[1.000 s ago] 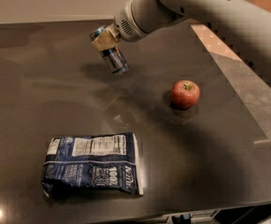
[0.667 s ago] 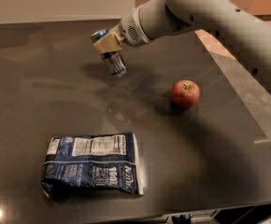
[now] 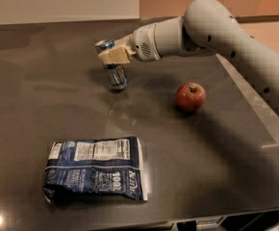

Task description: Place redbull can upright

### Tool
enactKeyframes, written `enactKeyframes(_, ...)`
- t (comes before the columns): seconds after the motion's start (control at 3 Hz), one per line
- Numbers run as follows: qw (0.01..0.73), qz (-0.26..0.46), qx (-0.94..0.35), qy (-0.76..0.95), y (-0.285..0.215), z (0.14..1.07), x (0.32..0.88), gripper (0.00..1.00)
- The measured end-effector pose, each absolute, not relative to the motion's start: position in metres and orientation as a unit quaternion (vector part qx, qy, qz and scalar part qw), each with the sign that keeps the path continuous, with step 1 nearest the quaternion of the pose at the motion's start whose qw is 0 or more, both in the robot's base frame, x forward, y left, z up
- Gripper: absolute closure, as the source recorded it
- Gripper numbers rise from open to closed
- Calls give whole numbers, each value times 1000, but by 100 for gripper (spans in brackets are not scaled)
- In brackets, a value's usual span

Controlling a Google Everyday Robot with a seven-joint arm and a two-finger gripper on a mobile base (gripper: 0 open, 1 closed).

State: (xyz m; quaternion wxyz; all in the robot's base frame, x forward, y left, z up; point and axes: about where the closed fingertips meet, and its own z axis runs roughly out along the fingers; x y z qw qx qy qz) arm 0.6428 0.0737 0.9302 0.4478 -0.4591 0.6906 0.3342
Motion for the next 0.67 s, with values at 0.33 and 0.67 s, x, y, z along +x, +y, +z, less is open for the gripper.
enactKeyframes(0.33, 455, 360, -460, 673, 77, 923, 634, 100)
enactKeyframes(0.67, 459, 380, -466, 654, 82, 918, 625, 100)
